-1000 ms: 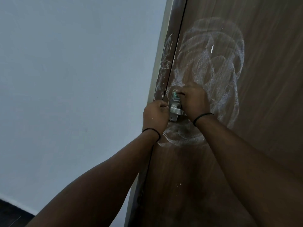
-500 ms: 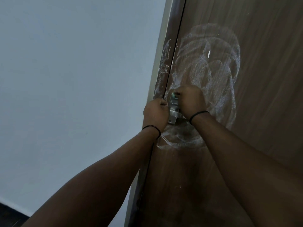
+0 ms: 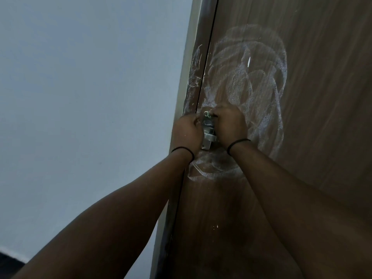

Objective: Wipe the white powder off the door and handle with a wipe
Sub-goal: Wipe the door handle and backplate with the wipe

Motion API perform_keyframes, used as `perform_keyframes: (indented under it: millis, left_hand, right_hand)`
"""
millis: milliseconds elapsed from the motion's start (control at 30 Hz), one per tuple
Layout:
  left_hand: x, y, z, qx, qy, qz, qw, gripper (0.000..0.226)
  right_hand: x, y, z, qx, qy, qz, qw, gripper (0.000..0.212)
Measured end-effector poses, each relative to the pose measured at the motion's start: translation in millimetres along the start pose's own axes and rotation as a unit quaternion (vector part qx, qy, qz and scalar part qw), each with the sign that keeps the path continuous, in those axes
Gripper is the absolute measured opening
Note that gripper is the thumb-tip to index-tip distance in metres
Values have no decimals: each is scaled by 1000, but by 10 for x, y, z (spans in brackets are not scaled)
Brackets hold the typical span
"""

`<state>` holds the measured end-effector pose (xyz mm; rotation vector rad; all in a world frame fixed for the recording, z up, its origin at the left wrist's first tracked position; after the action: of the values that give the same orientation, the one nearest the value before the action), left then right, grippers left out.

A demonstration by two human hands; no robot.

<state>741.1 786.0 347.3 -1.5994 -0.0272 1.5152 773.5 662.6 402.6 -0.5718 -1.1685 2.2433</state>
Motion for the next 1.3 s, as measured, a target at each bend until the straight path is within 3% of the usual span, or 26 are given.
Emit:
perform_keyframes:
  millis: [133,267,367,433,600,700,767,900,967,1133,1200,1300]
  left_hand:
    - [99,8,36,5,-18,25,1000,24]
    - [143,17,55,13,-22,45,999,28]
    - [160,31,33,11,-15,55,998,28]
    - [160,38,23,11,-13,50,999,26]
    - [178,12,-3,15,-13,35,999,24]
    - [186,31,-65,25,-8,33,999,23]
    - [193,37,-82,28,-7,28,999,23]
    - [188,-1,-82,25,-13,14,999,24]
    - [117,-7,-85,17,-16,0,1000,23]
    - [112,-48,-63,-15,-13,12,1000,20]
    - [122,-20,-65,-15,-15,13,1000,20]
    - [126,-6,-48,-4,-10,10,1000,22]
  right_hand:
    - [64,114,-51,46,45,81,995,13]
    - [1,-47,-69,18,7,36,999,18]
    - [217,-42,-341,110,40,87,989,19]
    - [169,12,-247,83,13,89,993,17]
    - [-25,-51,-53,0,-29,-3,1000,18]
    - [145,-60,-235,73,1,59,996,17]
    - [22,19,-239,87,-16,52,995,13]
    - [-265,39,17,-9,-52,-51,997,13]
    - [-145,-75,40,-21,-23,-26,999,17]
    - [359,-274,-264,124,85,118,982,23]
    - [233,-232,-206,100,63,76,990,24]
    - [-160,19,77,-34,-40,-70,996,25]
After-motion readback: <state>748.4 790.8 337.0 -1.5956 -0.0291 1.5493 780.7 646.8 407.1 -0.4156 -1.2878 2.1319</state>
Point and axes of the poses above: each hand's wrist, its own y-axis away from the middle knuckle, its own z-axis out of the back of the hand, x = y × z, the point moved 10 cm from there along -y, towards the middle knuckle, and after that the axes turned 10 degrees about z, right-handed, at the moved point
